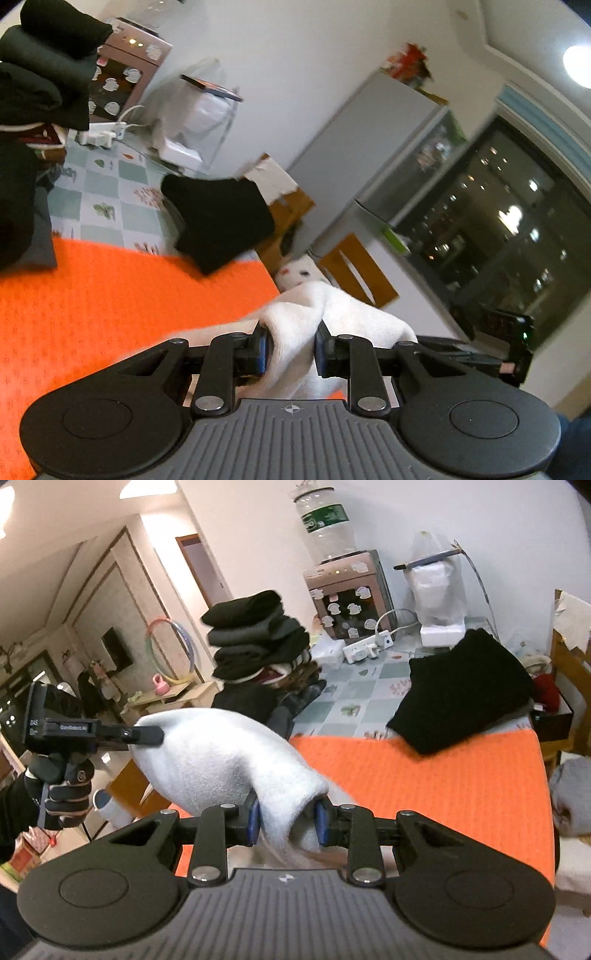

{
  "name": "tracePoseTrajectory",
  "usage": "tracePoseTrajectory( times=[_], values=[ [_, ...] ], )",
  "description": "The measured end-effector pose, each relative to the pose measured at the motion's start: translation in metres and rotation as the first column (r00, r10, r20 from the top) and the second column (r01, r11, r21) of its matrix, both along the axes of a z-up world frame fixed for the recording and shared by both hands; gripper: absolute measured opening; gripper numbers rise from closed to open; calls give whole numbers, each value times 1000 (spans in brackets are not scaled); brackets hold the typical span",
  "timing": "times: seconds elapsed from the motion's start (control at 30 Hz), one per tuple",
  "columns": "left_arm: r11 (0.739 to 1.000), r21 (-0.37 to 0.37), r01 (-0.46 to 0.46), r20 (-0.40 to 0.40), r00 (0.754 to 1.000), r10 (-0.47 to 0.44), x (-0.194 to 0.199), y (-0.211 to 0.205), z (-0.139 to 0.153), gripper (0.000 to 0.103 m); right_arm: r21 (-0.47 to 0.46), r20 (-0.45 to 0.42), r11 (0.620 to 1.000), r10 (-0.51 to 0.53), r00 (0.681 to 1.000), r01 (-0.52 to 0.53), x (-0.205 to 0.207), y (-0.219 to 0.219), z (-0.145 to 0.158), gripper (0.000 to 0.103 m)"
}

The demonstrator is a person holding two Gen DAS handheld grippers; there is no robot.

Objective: Fold clothes

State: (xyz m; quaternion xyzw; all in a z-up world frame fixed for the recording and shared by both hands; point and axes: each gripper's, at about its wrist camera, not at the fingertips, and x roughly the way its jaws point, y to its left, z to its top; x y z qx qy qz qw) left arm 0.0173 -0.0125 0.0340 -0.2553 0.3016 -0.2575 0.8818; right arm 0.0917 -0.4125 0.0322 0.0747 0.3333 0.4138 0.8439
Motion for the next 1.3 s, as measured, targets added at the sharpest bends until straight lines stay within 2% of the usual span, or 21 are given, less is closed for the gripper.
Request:
tracePoseTrajectory(
  times=[0.13, 0.3, 0.4, 0.5, 0.57, 0.63, 0.67, 0.8, 0.93, 1.07, 1.17, 1.23, 1.3],
  values=[
    [998, 53, 26, -13, 1000, -25, -66, -11, -26, 26, -44, 19, 999, 9, 1000, -8, -70, -8, -23, 34],
    [985, 170, 24, -59, 998, -14, -121, -27, -71, 30, -121, 14, 993, 0, 1000, 1, -133, -5, -74, 37],
    [985, 174, 12, -118, 993, 8, -142, -26, -100, 31, -158, -29, 987, -44, 999, 39, -158, -7, -99, 42],
    [985, 169, -17, -154, 987, 43, -162, -17, -115, 42, -187, -80, 979, -99, 992, 83, -181, -10, -117, 43],
    [986, 161, -46, -161, 984, 73, -173, -10, -117, 50, -207, -112, 972, -136, 984, 111, -195, -12, -129, 48],
    [984, 158, -84, -155, 982, 109, -180, -5, -113, 58, -208, -111, 967, -171, 979, 145, -204, -14, -123, 65],
    [982, 161, -103, -147, 981, 127, -184, -4, -109, 59, -207, -107, 965, -188, 976, 163, -208, -15, -119, 68],
    [970, 198, -143, -79, 984, 162, -183, -14, -89, 65, -206, -71, 958, -216, 974, 197, -200, -5, -93, 84],
    [964, 236, -127, -21, 990, 136, -166, -38, -76, 70, -205, -32, 952, -240, 970, 228, -189, 5, -66, 90],
    [960, 248, -128, 2, 991, 132, -135, -60, -73, 71, -224, -1, 952, -214, 977, 209, -164, 29, -56, 97],
    [952, 279, -123, 8, 992, 126, -114, -71, -75, 79, -246, 34, 951, -183, 983, 185, -141, 48, -51, 100],
    [946, 296, -132, 8, 991, 136, -102, -73, -76, 90, -253, 52, 954, -153, 987, 161, -125, 59, -49, 102],
    [939, 313, -140, 7, 989, 145, -89, -76, -77, 94, -253, 63, 957, -129, 990, 141, -108, 67, -49, 102]
  ],
)
